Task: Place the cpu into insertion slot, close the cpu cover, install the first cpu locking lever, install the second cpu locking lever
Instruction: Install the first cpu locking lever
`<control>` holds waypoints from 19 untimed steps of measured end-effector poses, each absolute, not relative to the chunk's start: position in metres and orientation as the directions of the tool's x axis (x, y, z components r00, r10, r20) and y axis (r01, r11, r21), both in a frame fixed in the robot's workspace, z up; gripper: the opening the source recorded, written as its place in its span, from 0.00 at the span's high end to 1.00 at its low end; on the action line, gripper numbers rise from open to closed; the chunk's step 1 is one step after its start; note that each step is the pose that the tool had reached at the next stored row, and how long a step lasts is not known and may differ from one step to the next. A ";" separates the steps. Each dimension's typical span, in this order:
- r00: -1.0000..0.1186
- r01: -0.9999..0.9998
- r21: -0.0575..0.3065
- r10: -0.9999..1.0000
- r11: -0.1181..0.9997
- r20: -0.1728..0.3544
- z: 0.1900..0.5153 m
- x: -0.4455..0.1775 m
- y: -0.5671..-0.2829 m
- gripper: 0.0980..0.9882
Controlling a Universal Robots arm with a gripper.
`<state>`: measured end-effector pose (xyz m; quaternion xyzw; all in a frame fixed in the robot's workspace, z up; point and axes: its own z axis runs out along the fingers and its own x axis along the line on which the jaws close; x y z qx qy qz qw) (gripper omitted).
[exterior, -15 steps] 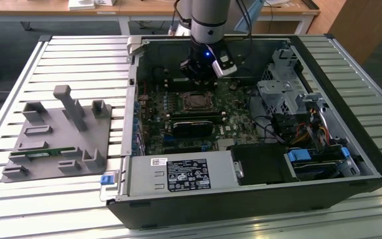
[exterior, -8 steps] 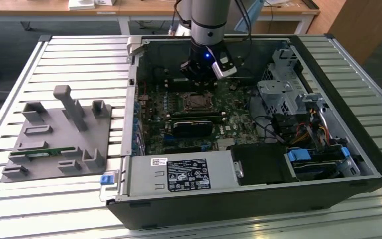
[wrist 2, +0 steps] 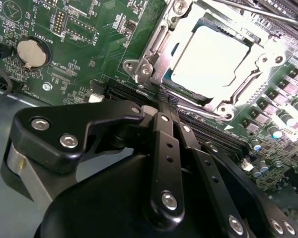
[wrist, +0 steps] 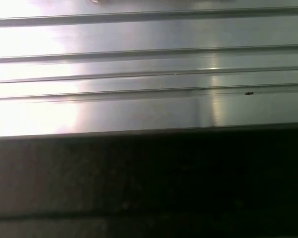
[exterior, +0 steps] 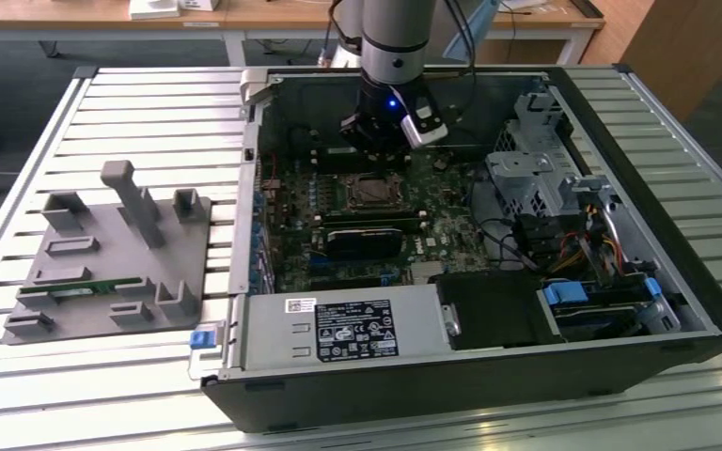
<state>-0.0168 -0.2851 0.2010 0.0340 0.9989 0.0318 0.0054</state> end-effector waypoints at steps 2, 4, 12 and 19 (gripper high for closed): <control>-0.998 0.068 0.056 0.068 0.996 -0.009 0.201 -0.017 -0.285 0.99; -0.998 0.068 0.047 0.068 0.997 -0.009 0.200 -0.017 -0.285 0.99; -0.998 0.068 0.023 0.068 0.997 -0.011 0.197 -0.017 -0.285 0.99; -0.998 0.065 0.038 0.066 0.997 -0.009 0.196 -0.017 -0.285 0.99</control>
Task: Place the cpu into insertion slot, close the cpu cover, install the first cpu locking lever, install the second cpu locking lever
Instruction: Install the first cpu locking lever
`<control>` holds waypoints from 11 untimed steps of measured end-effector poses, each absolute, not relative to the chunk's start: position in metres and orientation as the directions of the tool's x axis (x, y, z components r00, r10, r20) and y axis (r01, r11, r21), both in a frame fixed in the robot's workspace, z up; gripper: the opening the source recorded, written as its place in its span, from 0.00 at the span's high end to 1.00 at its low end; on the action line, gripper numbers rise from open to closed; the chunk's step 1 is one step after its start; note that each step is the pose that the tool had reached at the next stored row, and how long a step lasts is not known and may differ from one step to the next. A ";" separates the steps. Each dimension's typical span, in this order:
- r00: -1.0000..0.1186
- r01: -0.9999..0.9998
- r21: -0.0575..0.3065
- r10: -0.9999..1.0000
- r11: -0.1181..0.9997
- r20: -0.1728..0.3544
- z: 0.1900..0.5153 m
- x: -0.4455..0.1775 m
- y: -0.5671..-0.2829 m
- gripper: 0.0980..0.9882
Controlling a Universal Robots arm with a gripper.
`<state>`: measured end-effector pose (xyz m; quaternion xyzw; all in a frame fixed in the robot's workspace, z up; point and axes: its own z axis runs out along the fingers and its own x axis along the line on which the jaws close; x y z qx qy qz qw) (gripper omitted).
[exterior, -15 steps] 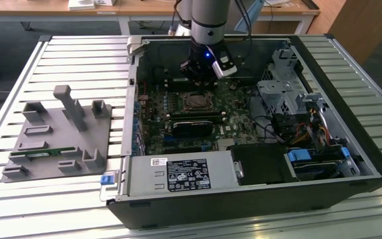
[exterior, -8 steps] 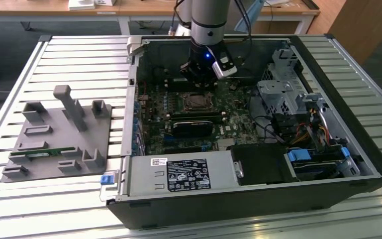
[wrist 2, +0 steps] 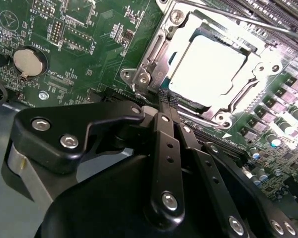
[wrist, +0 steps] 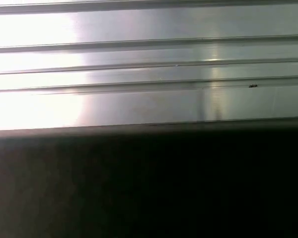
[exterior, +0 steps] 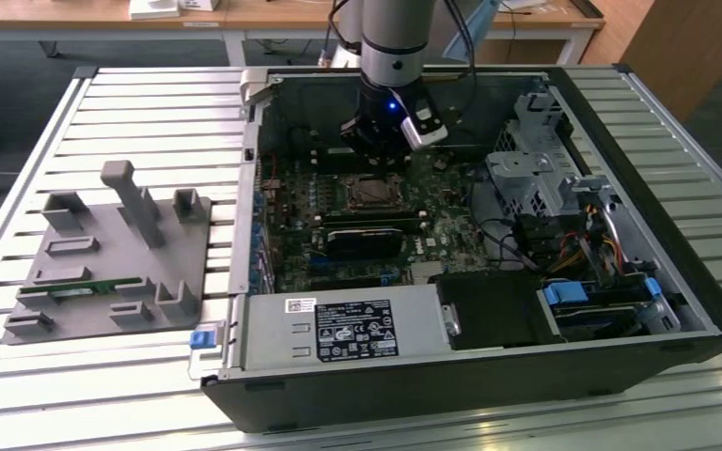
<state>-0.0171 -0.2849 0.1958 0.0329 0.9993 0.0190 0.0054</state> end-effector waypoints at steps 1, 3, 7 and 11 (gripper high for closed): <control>-0.998 0.065 0.041 0.066 0.997 -0.009 0.196 -0.017 -0.285 0.99; -0.998 0.065 0.045 0.065 0.997 -0.009 0.196 -0.017 -0.285 0.99; -0.998 0.064 0.049 0.065 0.997 -0.010 0.199 -0.017 -0.284 0.99; -0.998 0.064 0.048 0.065 0.997 -0.010 0.208 -0.017 -0.284 0.99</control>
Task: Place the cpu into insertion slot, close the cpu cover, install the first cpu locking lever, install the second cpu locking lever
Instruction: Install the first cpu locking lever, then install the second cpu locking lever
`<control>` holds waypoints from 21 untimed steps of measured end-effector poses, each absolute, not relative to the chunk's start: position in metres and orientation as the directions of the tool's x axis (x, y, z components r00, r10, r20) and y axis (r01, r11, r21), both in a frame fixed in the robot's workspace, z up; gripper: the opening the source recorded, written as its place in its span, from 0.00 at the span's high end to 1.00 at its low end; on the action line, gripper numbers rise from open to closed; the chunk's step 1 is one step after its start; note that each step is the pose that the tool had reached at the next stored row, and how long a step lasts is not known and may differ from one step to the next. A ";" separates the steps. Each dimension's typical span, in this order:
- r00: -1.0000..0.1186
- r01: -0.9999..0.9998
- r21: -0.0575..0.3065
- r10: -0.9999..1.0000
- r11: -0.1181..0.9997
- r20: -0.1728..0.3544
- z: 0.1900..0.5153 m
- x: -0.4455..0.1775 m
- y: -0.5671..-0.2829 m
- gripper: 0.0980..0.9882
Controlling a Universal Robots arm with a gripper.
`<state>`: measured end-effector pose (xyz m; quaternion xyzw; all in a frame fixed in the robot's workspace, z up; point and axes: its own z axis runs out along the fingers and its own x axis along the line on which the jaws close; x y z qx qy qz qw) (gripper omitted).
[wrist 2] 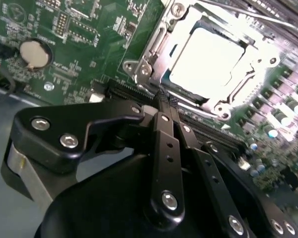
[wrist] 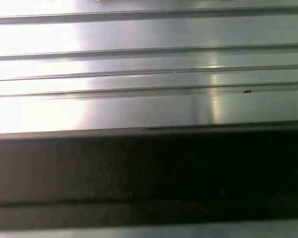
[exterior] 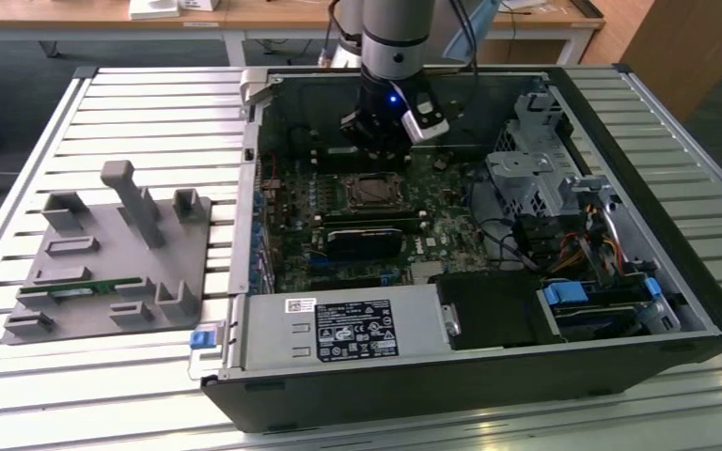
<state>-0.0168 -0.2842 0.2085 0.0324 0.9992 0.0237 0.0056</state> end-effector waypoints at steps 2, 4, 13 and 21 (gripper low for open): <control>-0.998 0.064 0.048 0.065 0.997 -0.009 0.213 -0.017 -0.284 0.99; -0.998 0.064 0.048 0.065 0.997 -0.010 0.214 -0.017 -0.285 0.99; -0.998 0.064 0.048 0.065 0.997 -0.009 0.214 -0.015 -0.290 0.99; -0.998 0.065 0.049 0.065 0.997 -0.009 0.214 -0.012 -0.291 0.99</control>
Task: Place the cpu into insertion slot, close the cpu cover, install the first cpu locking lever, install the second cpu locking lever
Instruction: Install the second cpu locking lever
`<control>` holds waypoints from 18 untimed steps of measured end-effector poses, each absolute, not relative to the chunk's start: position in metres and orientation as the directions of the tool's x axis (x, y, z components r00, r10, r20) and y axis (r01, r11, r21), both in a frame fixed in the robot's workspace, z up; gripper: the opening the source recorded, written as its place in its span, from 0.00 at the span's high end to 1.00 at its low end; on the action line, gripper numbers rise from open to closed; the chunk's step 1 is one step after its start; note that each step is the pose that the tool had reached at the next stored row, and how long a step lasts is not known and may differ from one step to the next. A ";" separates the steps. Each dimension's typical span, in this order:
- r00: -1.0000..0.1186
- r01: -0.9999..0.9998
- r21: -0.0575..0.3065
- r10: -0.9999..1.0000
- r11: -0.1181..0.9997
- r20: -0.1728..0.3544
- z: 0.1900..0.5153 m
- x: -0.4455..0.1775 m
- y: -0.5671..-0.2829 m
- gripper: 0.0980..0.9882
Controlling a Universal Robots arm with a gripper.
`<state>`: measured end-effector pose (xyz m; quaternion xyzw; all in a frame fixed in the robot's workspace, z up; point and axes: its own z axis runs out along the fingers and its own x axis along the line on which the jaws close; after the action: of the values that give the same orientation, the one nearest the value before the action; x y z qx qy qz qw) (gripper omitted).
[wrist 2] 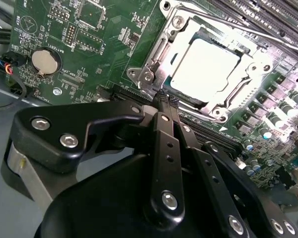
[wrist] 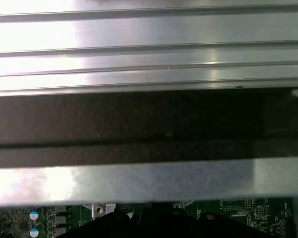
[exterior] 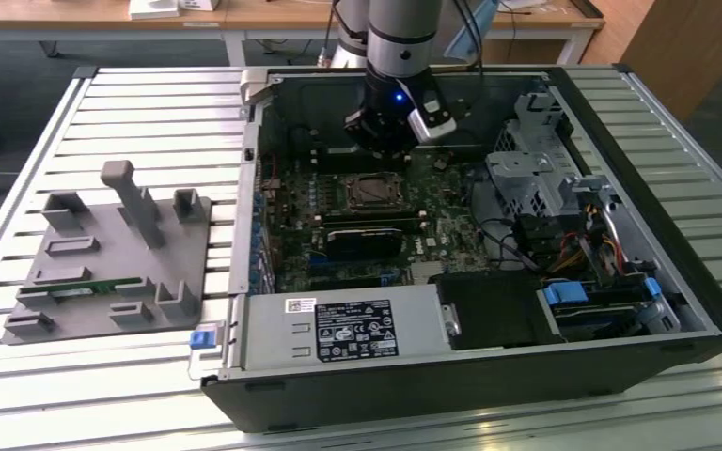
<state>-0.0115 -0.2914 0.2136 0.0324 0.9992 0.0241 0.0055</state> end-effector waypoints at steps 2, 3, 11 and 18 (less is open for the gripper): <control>-0.998 0.064 0.048 0.065 0.997 -0.009 0.214 -0.012 -0.292 0.99; -0.998 0.064 0.048 0.065 0.997 -0.009 0.214 -0.011 -0.292 0.99; -0.998 0.064 0.048 0.065 0.997 -0.009 0.214 -0.011 -0.297 0.99; -0.998 0.064 0.048 0.065 0.997 -0.009 0.213 -0.012 -0.301 0.99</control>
<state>-0.0115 -0.3009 0.2135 0.0324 0.9992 0.0241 0.0055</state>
